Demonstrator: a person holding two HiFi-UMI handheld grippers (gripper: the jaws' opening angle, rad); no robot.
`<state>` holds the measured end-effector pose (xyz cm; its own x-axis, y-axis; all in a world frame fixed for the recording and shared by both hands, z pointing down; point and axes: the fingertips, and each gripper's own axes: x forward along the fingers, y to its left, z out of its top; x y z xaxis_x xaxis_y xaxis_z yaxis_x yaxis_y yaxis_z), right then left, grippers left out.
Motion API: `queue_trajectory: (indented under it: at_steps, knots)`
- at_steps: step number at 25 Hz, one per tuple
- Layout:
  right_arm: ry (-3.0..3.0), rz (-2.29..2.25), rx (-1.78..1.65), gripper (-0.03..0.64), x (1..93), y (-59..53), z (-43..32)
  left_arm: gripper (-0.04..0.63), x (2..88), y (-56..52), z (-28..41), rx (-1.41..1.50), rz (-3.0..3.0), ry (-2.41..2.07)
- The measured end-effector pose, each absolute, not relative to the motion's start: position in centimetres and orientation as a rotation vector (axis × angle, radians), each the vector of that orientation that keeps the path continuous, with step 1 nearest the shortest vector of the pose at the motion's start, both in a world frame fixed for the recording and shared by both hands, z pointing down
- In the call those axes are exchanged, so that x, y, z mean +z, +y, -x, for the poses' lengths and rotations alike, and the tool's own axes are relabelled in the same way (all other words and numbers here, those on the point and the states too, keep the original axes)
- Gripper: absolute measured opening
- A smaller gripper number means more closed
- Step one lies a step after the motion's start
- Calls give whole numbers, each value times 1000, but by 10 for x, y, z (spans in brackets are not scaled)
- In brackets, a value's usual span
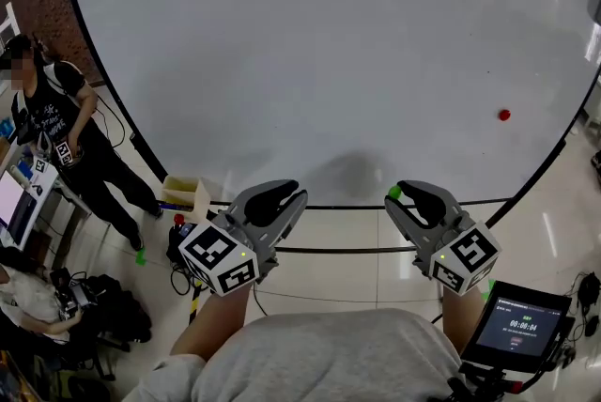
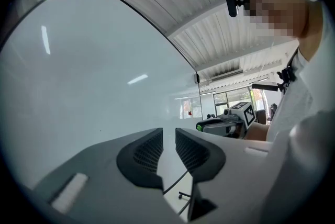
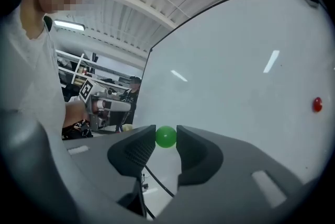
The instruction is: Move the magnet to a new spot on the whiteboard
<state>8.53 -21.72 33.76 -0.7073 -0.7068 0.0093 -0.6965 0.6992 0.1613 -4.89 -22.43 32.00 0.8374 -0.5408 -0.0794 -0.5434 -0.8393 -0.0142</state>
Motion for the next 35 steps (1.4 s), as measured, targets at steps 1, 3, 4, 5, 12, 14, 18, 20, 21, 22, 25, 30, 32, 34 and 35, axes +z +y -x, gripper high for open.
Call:
queue_trajectory:
  at_steps: [1, 3, 4, 5, 12, 14, 18, 20, 21, 22, 25, 30, 32, 34, 35]
  knots:
    - [-2838, -1174, -214, 120, 338, -217, -86, 50, 321, -225, 47, 102, 2978, 876]
    - [-2850, -1174, -210, 120, 339, -216, -85, 51, 324, -225, 45, 75, 2973, 875]
    - [-2851, -1173, -212, 120, 339, -216, -84, 57, 324, -224, 45, 64, 2972, 879]
    - [-2852, -1171, -214, 120, 339, -216, -84, 67, 324, -224, 44, 59, 2974, 882]
    - [-2866, -1175, -226, 120, 332, -216, -83, 71, 327, -223, 44, 37, 2965, 893]
    - [-2873, -1172, -224, 120, 332, -216, -82, 72, 325, -222, 44, 78, 2991, 879]
    - [-2891, -1156, -227, 120, 333, -216, -78, 72, 321, -220, 44, 83, 2996, 871]
    - [-2900, -1146, -229, 120, 334, -216, -75, 72, 322, -220, 43, 82, 2998, 857]
    - [-2901, -1142, -232, 120, 334, -215, -74, 72, 323, -220, 43, 80, 2999, 850]
    - [-2901, -1140, -237, 120, 334, -215, -73, 72, 323, -219, 43, 77, 3002, 845]
    - [-2904, -1137, -252, 120, 332, -213, -72, 72, 323, -217, 43, 71, 3007, 836]
    - [-2906, -1135, -274, 120, 330, -213, -71, 72, 323, -218, 43, 57, 3012, 833]
    - [-2909, -1133, -278, 120, 328, -215, -71, 72, 324, -220, 43, 67, 3011, 825]
    - [-2911, -1131, -281, 120, 327, -213, -70, 72, 323, -220, 44, 69, 3009, 826]
    - [-2911, -1130, -283, 120, 327, -213, -69, 72, 323, -219, 45, 63, 3009, 831]
